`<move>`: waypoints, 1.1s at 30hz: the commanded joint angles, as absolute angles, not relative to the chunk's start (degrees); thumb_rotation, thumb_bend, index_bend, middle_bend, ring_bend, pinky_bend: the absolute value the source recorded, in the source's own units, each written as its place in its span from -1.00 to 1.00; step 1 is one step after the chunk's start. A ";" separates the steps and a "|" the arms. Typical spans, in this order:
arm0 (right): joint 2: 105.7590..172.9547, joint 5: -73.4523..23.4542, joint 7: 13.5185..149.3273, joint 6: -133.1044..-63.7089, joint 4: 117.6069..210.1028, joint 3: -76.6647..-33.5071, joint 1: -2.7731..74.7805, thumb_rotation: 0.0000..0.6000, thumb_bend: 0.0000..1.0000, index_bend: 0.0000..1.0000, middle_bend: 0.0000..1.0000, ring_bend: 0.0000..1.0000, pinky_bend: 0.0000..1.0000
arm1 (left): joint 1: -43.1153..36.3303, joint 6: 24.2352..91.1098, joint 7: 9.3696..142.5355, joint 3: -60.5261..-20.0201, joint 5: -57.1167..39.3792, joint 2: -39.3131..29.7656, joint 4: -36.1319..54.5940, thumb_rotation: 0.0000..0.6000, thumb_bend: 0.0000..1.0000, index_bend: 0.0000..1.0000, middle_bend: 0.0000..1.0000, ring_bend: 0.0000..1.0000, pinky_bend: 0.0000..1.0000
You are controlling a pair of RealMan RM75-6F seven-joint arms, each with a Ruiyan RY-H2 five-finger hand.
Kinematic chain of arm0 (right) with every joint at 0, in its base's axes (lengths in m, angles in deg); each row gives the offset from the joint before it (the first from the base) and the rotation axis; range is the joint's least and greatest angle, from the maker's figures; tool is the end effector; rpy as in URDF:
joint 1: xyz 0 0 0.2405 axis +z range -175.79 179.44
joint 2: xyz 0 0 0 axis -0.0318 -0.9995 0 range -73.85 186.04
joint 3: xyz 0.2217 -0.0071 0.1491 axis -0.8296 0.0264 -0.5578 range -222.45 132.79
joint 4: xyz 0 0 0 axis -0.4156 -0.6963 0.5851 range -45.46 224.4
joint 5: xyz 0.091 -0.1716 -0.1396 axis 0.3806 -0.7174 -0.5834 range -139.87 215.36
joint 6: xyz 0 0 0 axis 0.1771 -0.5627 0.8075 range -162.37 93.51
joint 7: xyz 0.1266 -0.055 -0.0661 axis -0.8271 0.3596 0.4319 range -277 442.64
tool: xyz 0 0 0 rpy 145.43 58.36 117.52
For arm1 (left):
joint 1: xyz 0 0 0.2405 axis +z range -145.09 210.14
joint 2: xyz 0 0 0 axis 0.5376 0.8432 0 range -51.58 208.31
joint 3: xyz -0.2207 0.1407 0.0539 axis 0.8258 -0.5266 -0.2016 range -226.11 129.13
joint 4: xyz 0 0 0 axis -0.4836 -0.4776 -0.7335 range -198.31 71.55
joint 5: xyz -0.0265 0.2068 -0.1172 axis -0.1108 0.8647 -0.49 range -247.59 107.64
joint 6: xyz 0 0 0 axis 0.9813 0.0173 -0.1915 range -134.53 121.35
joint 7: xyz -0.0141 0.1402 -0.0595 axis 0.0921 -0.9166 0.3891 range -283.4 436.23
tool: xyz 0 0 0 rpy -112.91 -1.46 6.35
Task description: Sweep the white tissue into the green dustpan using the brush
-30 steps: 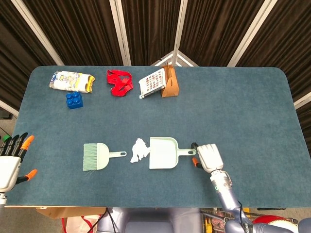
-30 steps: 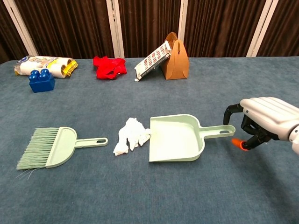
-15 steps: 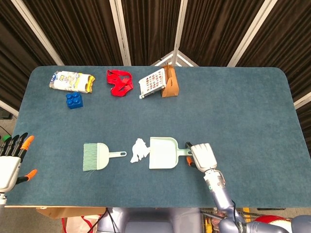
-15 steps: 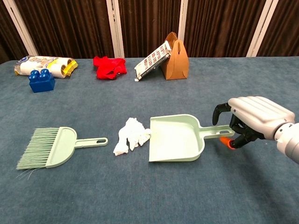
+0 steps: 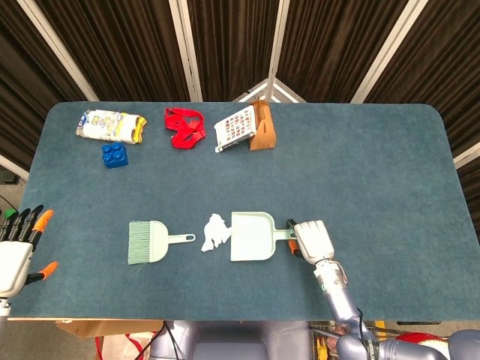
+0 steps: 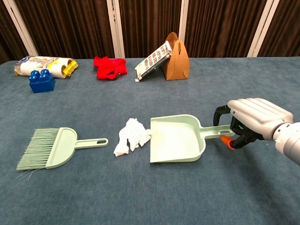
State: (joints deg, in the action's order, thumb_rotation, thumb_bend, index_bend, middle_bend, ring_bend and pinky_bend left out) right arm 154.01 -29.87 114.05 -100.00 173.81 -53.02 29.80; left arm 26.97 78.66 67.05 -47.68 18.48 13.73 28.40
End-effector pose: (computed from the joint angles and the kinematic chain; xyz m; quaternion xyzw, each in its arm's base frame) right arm -0.1931 -0.2947 -0.0795 0.7075 -0.3893 0.3419 0.4806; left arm -0.3283 0.1886 0.1278 -0.6450 -0.3318 -0.3423 0.5972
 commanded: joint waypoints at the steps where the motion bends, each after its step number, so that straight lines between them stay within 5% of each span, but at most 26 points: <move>1: 154.30 -29.81 114.38 -100.08 174.42 -53.10 30.08 1.00 -0.13 -0.15 0.91 0.84 0.88 | 26.97 78.63 67.05 -47.66 18.42 13.75 28.40 1.00 -1.00 -1.00 -1.00 -1.00 -1.00; 7: 154.40 -29.97 114.61 -100.45 174.61 -53.20 30.45 1.00 -0.01 0.44 0.91 0.84 0.88 | 26.78 77.78 66.50 -47.87 18.10 14.17 29.06 1.00 -1.00 -1.00 -1.00 -1.00 -1.00; 13: 153.90 -29.99 114.21 -100.18 174.04 -53.45 30.90 1.00 -0.01 0.51 0.91 0.84 0.88 | 25.82 76.16 64.09 -47.47 17.29 15.15 31.84 1.00 -1.00 -1.00 -1.00 -1.00 -0.99; 17: 153.47 -29.78 114.37 -100.01 173.85 -53.75 31.29 1.00 0.00 0.51 0.91 0.84 0.88 | 24.00 74.26 59.05 -45.67 14.94 15.04 34.58 1.00 -0.85 -0.95 -0.94 -0.83 -0.67; 21: 153.08 -29.41 115.17 -100.27 174.31 -53.75 31.36 1.00 0.00 0.51 0.91 0.84 0.88 | 21.33 72.14 53.48 -43.13 12.01 13.55 36.23 1.00 -0.56 -0.62 -0.42 -0.27 -0.07; 33: 153.94 -27.93 117.37 -100.51 172.31 -54.43 32.40 1.00 0.00 0.51 0.91 0.84 0.88 | 11.80 63.23 36.90 -39.29 1.86 3.57 33.99 1.00 -0.38 -0.18 0.50 0.49 0.58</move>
State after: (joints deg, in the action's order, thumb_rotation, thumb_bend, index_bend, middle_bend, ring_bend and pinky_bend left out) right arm 153.95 -27.99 117.32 -100.50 172.37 -54.39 32.36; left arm 12.94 64.22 37.91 -39.96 3.15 4.91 34.53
